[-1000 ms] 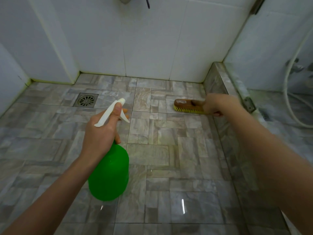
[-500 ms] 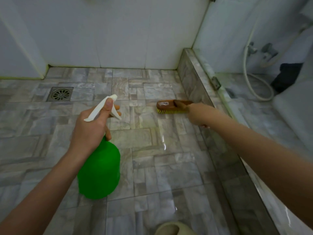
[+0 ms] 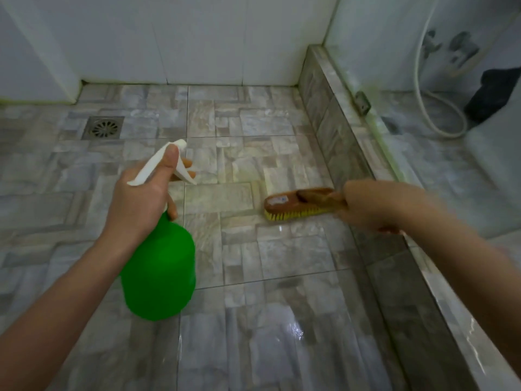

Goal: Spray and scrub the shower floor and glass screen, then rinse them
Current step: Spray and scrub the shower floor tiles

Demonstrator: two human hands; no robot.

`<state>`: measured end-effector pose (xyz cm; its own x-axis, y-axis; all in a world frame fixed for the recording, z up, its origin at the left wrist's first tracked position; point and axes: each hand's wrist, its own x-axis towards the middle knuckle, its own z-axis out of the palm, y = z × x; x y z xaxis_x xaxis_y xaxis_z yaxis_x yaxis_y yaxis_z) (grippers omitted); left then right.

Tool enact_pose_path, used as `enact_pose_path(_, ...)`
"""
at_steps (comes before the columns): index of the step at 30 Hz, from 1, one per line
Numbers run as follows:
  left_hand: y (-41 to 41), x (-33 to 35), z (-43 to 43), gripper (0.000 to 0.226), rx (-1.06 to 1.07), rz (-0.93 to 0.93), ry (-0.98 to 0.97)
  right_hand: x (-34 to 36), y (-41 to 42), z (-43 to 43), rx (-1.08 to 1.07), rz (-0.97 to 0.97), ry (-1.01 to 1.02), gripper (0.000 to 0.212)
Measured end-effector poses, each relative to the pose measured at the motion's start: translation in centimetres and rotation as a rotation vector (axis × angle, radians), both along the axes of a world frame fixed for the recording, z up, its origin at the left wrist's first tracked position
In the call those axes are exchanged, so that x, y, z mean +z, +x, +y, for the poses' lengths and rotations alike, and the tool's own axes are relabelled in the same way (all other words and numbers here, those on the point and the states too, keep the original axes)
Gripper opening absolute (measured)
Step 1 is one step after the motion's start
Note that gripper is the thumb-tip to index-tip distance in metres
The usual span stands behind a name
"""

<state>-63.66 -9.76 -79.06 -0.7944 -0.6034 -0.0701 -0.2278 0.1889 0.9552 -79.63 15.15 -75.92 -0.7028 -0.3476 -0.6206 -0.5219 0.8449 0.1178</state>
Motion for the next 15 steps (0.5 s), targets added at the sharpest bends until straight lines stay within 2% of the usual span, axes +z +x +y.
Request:
enact_pose_path(1, 0.4, 0.0, 0.1, 0.029, 0.007, 0.002, -0.004, 0.0, 0.8, 0.1, 0.031, 0.004, 0.000, 0.026)
enact_pose_path(3, 1.0, -0.1, 0.1, 0.031, -0.006, -0.003, -0.013, -1.1, 1.1, -0.1, 0.053, 0.030, -0.099, 0.045)
enact_pose_path(5, 1.2, -0.1, 0.2, 0.031, -0.011, -0.018, -0.014, -2.7, -0.2, -1.0, 0.036, 0.054, -0.199, 0.055)
enact_pose_path(7, 1.5, -0.2, 0.4, 0.031, 0.008, -0.037, -0.015, -2.0, -0.7, -1.6, 0.032, 0.019, -0.224, 0.047)
enact_pose_path(9, 2.1, -0.6, 0.5, 0.032, 0.007, -0.071, -0.044, 0.2, 0.6, -1.1, 0.087, -0.056, -0.110, 0.028)
enact_pose_path(12, 3.0, -0.8, 0.0, 0.035, 0.046, -0.095, -0.064, 1.6, 3.3, -1.4, 0.221, -0.106, 0.017, 0.050)
enact_pose_path(15, 3.6, -0.6, -0.3, 0.031, 0.060, -0.080, -0.051, -1.0, 1.8, -2.7, 0.184, -0.020, -0.153, 0.050)
